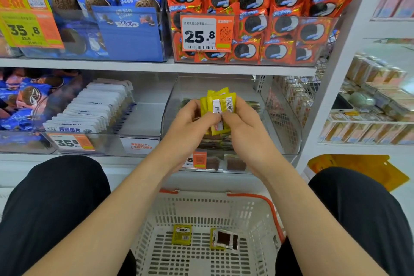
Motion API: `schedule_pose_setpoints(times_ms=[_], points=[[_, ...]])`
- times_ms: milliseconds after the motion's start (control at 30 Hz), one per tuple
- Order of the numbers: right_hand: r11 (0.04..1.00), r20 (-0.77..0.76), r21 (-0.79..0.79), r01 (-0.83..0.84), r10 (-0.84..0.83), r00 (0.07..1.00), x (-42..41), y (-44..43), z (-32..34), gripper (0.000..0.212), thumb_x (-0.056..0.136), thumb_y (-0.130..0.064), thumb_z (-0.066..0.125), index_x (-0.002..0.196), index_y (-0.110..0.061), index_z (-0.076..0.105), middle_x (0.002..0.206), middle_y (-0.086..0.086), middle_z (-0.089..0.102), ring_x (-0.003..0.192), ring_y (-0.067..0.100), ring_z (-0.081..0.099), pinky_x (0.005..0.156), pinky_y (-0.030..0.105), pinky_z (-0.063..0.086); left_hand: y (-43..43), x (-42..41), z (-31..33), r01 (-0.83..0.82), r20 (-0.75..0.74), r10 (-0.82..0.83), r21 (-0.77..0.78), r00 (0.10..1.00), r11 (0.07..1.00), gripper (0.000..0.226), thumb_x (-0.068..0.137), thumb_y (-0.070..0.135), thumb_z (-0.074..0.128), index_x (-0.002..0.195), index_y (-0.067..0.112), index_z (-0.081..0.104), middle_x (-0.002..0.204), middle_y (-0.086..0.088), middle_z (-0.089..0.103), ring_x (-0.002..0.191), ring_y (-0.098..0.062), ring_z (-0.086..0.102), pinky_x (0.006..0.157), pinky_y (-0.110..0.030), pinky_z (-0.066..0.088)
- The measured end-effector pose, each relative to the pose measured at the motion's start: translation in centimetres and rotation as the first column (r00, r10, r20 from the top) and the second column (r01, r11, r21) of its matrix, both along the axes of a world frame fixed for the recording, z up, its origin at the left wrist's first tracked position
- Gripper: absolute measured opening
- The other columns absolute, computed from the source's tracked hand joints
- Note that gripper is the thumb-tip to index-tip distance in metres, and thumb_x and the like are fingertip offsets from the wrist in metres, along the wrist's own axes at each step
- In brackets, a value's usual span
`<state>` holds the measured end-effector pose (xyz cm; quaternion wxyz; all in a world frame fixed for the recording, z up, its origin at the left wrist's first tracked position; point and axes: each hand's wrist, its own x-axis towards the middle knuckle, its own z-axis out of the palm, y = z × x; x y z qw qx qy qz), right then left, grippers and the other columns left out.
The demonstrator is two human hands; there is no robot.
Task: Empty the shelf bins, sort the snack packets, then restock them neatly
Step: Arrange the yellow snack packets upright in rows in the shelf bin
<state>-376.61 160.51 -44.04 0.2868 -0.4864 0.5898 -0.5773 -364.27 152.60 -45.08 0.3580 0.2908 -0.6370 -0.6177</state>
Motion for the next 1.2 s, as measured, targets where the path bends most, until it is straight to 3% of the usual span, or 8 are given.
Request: schedule_pose_setpoints(times_ms=[133,267,467,700,867,967,1100,1200], points=[[0.991,-0.485,-0.061,0.119,-0.134,0.864,-0.5,1.4,-0.1,0.064,0.104,-0.012,0.054,0.162,-0.014,0.025,0.142,-0.011,0.042,0.124,0.001,0.041,0.101,0.019,0.038,0.7,-1.3,-0.4,0.012,-0.009,-0.011,0.109,1.0,0.994,0.041,0.084,0.027,0.064,0.123,0.015,0.066,0.125,-0.016,0.07,0.118,-0.028,0.069,0.109,-0.059,0.05],[0.963,-0.8,-0.23,0.139,-0.268,0.537,-1.5,2.7,-0.7,0.064,0.072,-0.032,0.079,0.132,-0.018,0.061,0.126,0.0,0.052,0.114,0.024,0.049,0.093,0.04,0.049,1.0,-2.0,-0.1,-0.026,-0.063,0.043,0.244,0.997,0.969,0.033,0.087,0.016,0.071,0.116,0.002,0.071,0.112,-0.021,0.076,0.107,-0.032,0.073,0.1,-0.054,0.055],[0.976,-0.847,-0.174,0.133,-0.217,0.485,-3.8,3.3,-1.1,0.062,0.073,-0.029,0.092,0.126,-0.014,0.062,0.117,0.003,0.064,0.108,0.026,0.059,0.088,0.039,0.052,1.9,-2.1,0.2,0.109,-0.034,-0.104,0.234,0.994,0.966,0.021,0.083,0.031,0.083,0.093,0.015,0.073,0.104,-0.014,0.078,0.094,-0.025,0.076,0.094,-0.044,0.057],[0.993,-0.776,-0.114,-0.021,-0.076,0.626,-4.7,4.1,-0.3,0.049,0.096,-0.012,0.066,0.143,-0.014,0.052,0.12,0.001,0.068,0.102,0.015,0.062,0.085,0.021,0.045,1.8,-2.5,0.7,0.059,-0.062,-0.047,0.224,0.997,0.973,0.055,0.088,0.045,0.081,0.124,0.011,0.056,0.122,-0.014,0.072,0.107,-0.026,0.075,0.091,-0.046,0.062],[0.995,-0.948,0.016,0.096,-0.016,0.317,-4.9,3.1,-2.6,0.061,0.108,-0.022,0.039,0.159,0.003,0.017,0.139,0.017,0.041,0.11,0.03,0.04,0.102,0.042,0.037,1.6,-4.7,-0.7,-0.014,0.166,0.016,-0.01,0.986,1.0,0.035,0.101,0.061,0.045,0.116,0.038,0.068,0.119,0.009,0.073,0.117,-0.016,0.068,0.098,-0.047,0.058],[0.979,-0.838,0.193,0.059,0.133,0.529,-6.9,3.1,-0.5,0.047,0.11,-0.021,0.044,0.152,-0.007,0.03,0.137,0.012,0.045,0.114,0.024,0.04,0.099,0.039,0.036,0.5,-5.0,-1.2,0.102,0.163,-0.114,0.083,0.98,0.991,0.043,0.108,0.056,0.036,0.128,0.032,0.066,0.128,0.002,0.072,0.121,-0.019,0.068,0.102,-0.047,0.056],[0.909,-0.848,0.332,0.251,0.171,0.502,-11.8,3.4,1.8,0.038,0.108,-0.023,0.048,0.141,-0.009,0.038,0.125,0.014,0.054,0.105,0.027,0.049,0.086,0.04,0.04,-1.6,-3.5,-2.3,0.31,0.585,0.016,-0.452,0.811,0.836,0.035,0.112,0.04,0.035,0.109,0.027,0.068,0.111,0.01,0.06,0.105,-0.011,0.055,0.103,-0.035,0.045],[0.835,-0.855,0.463,0.298,0.331,0.4,-12.4,3.0,1.7,0.032,0.105,-0.019,0.051,0.132,-0.005,0.041,0.109,0.014,0.056,0.089,0.024,0.047,0.075,0.038,0.036,-2.0,-3.1,-3.8,0.584,0.817,0.105,-0.489,0.567,0.648,0.04,0.111,0.044,0.029,0.098,0.033,0.065,0.119,0.009,0.066,0.122,-0.026,0.06,0.103,-0.051,0.047]])
